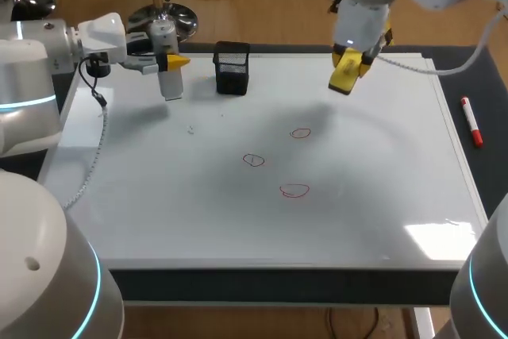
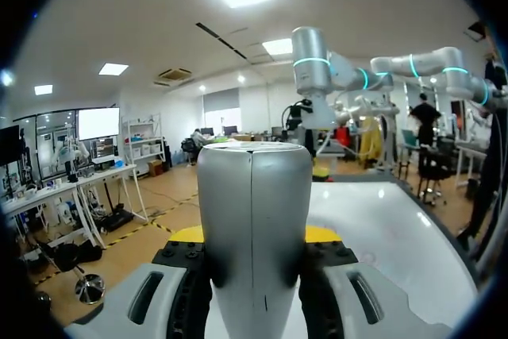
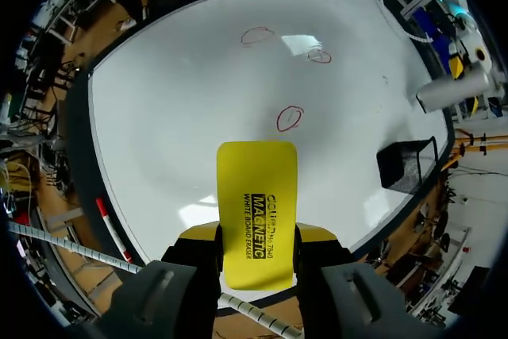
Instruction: Pick up the inspection probe, press it on each red-marked spot on the whiteboard one by one, put down the probe, pick up the eraser, and wipe off all the red marks.
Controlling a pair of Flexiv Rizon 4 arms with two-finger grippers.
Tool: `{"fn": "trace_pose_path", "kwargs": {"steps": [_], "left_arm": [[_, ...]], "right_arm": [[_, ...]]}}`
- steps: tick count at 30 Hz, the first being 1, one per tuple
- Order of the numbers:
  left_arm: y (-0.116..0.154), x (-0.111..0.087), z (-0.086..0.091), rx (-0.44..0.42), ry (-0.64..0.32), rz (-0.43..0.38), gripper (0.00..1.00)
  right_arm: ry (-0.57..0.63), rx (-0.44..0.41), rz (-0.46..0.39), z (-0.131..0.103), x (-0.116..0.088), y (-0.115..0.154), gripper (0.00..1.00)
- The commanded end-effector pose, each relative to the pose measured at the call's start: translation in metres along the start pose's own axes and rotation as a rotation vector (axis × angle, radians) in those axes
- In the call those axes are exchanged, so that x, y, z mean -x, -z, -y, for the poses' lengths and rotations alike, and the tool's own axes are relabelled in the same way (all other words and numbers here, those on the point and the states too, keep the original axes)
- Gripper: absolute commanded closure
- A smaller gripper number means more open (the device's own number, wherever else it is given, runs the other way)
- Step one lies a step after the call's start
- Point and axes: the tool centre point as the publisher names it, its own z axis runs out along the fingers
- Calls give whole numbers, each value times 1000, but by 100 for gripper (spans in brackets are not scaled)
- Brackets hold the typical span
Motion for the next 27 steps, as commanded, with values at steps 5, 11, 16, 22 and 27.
{"fn": "trace_pose_path", "kwargs": {"steps": [5, 11, 16, 22, 27], "left_arm": [[0, 0, 1, -1, 0, 0, 100], [0, 0, 1, -1, 0, 0, 100], [0, 0, 1, -1, 0, 0, 100], [0, 0, 1, -1, 0, 0, 100], [0, 0, 1, -1, 0, 0, 100]], "right_arm": [[109, -6, -41, -57, 27, -5, 100], [169, -7, -39, -84, 43, -5, 100], [230, 0, -38, -106, 58, -8, 100], [294, 20, -31, -134, 76, -20, 100], [345, 25, -37, -153, 92, -29, 100]]}}
